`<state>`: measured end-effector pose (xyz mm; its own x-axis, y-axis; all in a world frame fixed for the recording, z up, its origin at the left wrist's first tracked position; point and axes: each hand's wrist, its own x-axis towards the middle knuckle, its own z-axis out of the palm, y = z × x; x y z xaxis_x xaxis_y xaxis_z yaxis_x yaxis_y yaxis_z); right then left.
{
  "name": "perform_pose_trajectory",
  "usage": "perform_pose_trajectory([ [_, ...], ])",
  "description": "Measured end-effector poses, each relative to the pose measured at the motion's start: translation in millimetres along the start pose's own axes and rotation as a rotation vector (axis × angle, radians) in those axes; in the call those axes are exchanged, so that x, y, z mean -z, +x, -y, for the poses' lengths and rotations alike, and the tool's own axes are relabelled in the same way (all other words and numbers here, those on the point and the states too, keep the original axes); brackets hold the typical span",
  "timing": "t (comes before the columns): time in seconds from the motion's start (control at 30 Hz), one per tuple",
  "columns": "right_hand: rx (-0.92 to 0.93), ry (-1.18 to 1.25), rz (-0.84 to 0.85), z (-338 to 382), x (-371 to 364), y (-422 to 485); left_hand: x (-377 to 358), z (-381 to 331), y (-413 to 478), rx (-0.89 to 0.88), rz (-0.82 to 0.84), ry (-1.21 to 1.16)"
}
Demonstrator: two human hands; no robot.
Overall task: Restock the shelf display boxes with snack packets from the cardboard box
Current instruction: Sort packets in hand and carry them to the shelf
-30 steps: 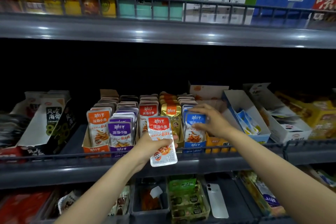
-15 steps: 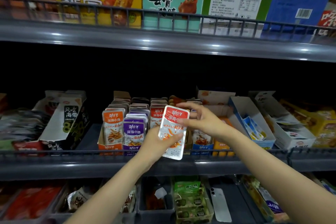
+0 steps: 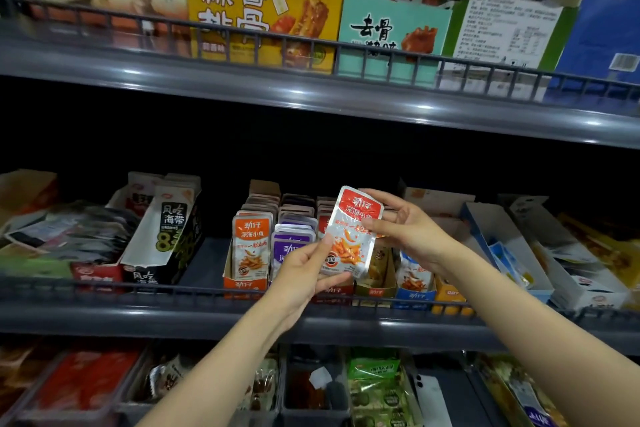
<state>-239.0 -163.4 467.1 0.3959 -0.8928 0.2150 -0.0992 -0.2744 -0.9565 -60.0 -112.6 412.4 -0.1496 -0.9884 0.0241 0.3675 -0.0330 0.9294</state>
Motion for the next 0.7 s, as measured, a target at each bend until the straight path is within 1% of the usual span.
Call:
perform_pose_trajectory([
  [0.1,0.011,-0.05,-0.031,-1,0,6,5,4,6,-0.036,-0.028,0.053],
  [0.13,0.022,-0.078,-0.06,0,1,9,8,7,7,-0.08,-0.037,0.115],
  [0.2,0.042,-0.12,-0.153,-1,7,14,19,13,9,-0.24,-0.057,0.365],
  [0.27,0.052,-0.164,-0.24,-5,12,21,32,16,7,-0.419,-0.129,0.679],
  [0.33,0.052,-0.211,-0.27,-13,13,30,45,19,9,-0.552,-0.183,0.992],
  [0.37,0.047,-0.229,-0.273,-19,13,35,51,20,12,-0.584,-0.183,1.138],
  [0.43,0.044,-0.274,-0.265,-31,8,44,63,24,21,-0.578,-0.154,1.376],
  [0.53,0.075,-0.376,-0.234,-47,-3,59,73,25,34,-0.514,-0.111,1.581],
  [0.6,0.066,-0.401,-0.232,-55,-9,68,75,24,41,-0.5,-0.104,1.623],
  [0.7,0.029,-0.459,-0.228,-68,-15,78,77,23,51,-0.48,-0.104,1.602],
])
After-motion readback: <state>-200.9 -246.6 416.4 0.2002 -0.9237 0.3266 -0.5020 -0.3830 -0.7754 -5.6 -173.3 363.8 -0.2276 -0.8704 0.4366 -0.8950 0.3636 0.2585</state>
